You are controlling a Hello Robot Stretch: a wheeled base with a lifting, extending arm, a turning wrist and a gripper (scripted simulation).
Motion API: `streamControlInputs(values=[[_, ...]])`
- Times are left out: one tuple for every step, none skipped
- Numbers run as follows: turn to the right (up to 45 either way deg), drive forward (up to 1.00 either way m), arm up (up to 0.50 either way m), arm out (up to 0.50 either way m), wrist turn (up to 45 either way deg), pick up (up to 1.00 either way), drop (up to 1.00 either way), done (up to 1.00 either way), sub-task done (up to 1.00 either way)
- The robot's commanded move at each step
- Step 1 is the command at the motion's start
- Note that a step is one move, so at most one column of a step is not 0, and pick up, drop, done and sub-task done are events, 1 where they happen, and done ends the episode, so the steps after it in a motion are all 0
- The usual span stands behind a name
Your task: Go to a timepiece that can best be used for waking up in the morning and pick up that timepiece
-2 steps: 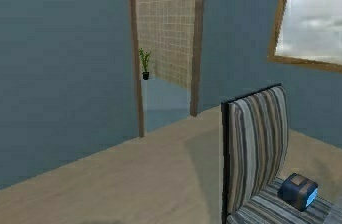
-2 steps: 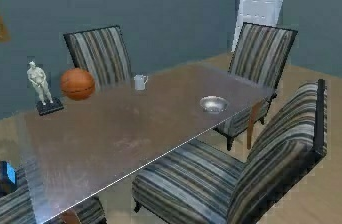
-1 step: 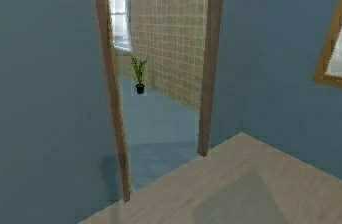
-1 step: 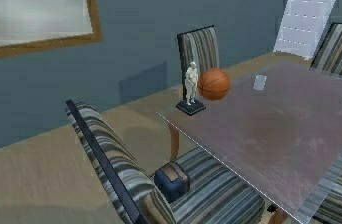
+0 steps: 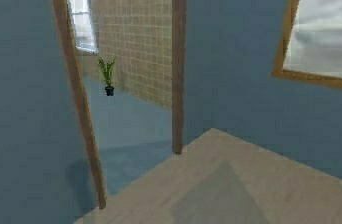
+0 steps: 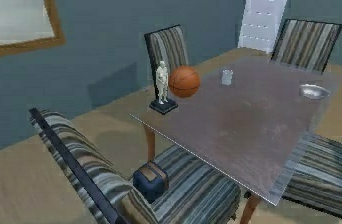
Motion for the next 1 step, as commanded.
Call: streamControlInputs(values=[[0.0, 0.15, 0.00, 0.00, 0.0, 0.00, 0.00, 0.00, 0.00]])
